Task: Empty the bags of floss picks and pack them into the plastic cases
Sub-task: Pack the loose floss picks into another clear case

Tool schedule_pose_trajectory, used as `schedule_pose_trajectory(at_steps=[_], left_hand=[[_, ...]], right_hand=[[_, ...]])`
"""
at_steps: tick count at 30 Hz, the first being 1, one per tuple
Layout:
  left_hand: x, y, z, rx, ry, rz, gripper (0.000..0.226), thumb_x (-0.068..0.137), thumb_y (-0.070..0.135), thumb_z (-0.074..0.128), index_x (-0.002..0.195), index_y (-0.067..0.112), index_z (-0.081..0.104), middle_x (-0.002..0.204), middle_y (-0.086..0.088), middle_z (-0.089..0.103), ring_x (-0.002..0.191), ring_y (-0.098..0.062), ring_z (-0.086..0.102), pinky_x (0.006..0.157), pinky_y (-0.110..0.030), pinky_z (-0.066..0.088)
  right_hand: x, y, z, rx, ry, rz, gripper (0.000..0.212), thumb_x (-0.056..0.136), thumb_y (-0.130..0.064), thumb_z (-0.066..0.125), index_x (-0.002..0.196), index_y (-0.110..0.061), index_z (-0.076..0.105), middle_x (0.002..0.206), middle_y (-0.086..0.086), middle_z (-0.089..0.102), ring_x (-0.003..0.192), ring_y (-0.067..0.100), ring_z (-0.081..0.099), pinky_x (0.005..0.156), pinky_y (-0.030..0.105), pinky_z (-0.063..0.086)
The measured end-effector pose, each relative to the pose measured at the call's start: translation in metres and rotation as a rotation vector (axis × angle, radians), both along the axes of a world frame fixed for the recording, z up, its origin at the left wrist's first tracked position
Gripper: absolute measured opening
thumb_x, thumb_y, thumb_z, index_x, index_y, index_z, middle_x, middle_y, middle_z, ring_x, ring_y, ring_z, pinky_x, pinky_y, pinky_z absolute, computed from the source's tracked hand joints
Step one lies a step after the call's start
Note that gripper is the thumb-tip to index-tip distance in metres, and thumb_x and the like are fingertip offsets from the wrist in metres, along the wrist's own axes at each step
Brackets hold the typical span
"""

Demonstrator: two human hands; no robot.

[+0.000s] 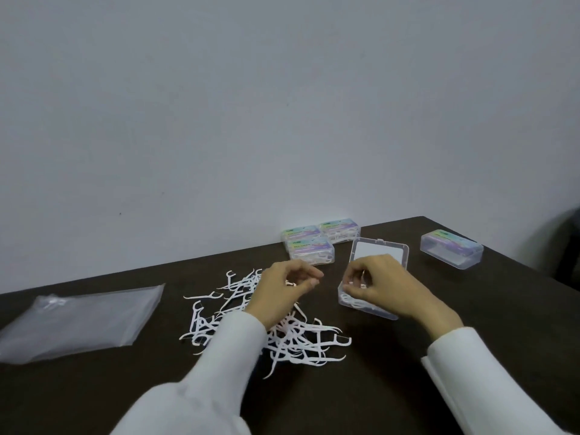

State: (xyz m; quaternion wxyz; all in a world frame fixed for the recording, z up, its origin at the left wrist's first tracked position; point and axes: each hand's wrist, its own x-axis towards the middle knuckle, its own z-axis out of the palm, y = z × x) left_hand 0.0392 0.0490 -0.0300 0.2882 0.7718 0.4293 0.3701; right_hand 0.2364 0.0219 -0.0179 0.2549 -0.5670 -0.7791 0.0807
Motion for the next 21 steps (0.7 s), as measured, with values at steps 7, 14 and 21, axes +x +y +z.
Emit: schedule_pose_trajectory(at_steps=[7, 14, 21], left_hand=[[-0.078, -0.023, -0.004, -0.114, 0.214, 0.008, 0.032, 0.078, 0.032, 0.074, 0.108, 0.035, 0.063, 0.116, 0.019, 0.059, 0.106, 0.012, 0.049, 0.083, 0.001, 0.031], [-0.099, -0.053, -0.005, -0.143, 0.413, 0.019, 0.077, 0.064, 0.052, 0.079, 0.13, 0.044, 0.04, 0.13, 0.025, 0.032, 0.123, 0.004, 0.026, 0.109, -0.023, 0.022], [-0.073, -0.046, -0.021, 0.049, 0.517, 0.031, 0.076, 0.068, 0.058, 0.073, 0.133, 0.037, 0.041, 0.135, 0.017, 0.041, 0.127, -0.002, 0.032, 0.109, -0.027, 0.027]], right_hand=[[-0.045, -0.019, -0.001, -0.288, -0.186, 0.272, 0.072, 0.07, -0.058, 0.07, 0.131, -0.028, 0.046, 0.13, -0.014, 0.049, 0.118, 0.003, 0.046, 0.101, 0.022, 0.038], [-0.058, -0.023, -0.006, -0.242, -0.275, 0.302, 0.071, 0.07, -0.055, 0.072, 0.131, -0.028, 0.047, 0.125, -0.011, 0.046, 0.114, 0.004, 0.043, 0.099, 0.02, 0.035], [-0.058, -0.022, -0.009, -0.168, -0.084, 0.286, 0.038, 0.08, -0.008, 0.066, 0.115, -0.02, 0.059, 0.113, -0.006, 0.062, 0.099, 0.0, 0.057, 0.087, 0.009, 0.044]])
